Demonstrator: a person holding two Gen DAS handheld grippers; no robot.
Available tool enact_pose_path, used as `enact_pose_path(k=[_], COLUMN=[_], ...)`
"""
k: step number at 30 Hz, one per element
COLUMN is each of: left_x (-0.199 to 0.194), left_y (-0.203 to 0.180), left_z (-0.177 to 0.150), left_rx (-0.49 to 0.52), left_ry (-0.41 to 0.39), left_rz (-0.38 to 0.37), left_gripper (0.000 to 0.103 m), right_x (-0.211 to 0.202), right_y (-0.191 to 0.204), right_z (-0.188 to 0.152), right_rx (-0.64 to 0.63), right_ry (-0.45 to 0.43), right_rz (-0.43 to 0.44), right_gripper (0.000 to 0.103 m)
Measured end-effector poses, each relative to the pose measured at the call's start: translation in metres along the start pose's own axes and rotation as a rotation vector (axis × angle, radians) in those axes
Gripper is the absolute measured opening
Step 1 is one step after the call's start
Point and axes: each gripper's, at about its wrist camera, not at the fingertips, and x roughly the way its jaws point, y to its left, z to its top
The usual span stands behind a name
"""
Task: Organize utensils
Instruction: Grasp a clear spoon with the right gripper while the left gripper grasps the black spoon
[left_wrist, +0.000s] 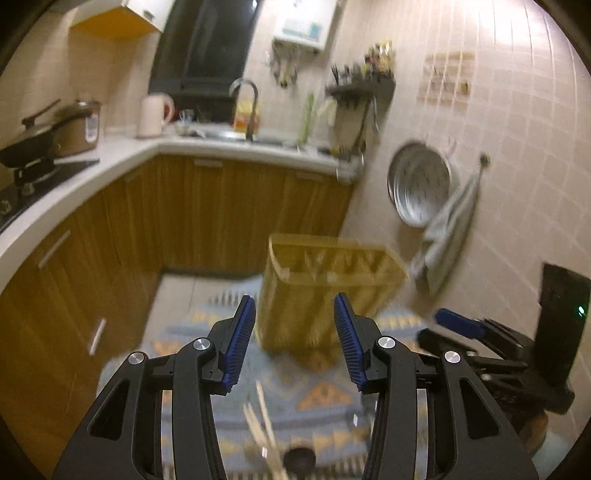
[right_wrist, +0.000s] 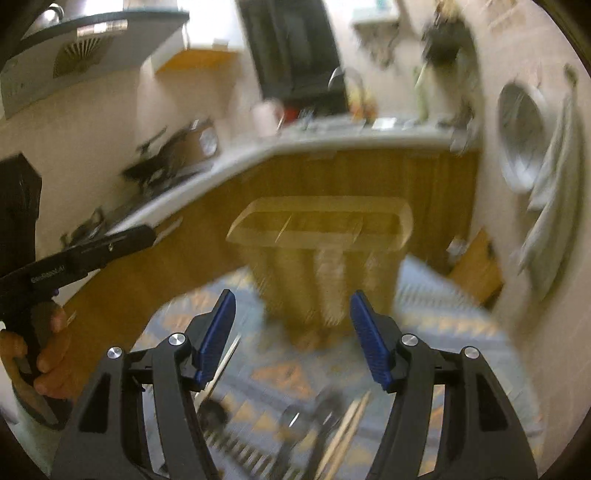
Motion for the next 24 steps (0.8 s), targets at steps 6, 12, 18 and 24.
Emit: enact_pose_path(k=[6,12,18,24], left_x=[0.001,0.003,-0.001,-0.002], left_y=[0.018,0.033,0.026,0.010], left_z=[-0.060,-0.120,-0.144,-0.149], left_rx=[-0.041,-0.103,-0.076,-0.020], left_ry=[0.148,0.293,0.339,0.365], left_rz=[-0.016,-0.067,-0.061,-0.079], left_gripper=[0.043,0.041,0.041,0.041], right_x=[0.046,0.065,0.068,0.071], right_y=[0.022,0.047,0.070,0.077], right_z=[-0.055,-0.104,-0.121,-0.126], right_rx=[-0.011,-0.063,-0.170,-0.220], right_ry=[0.273,0.386,0.406,0.391], right_rz=[0.076,0.121,0.086,0.009], right_gripper=[0.057,0.043,0.037,0.017])
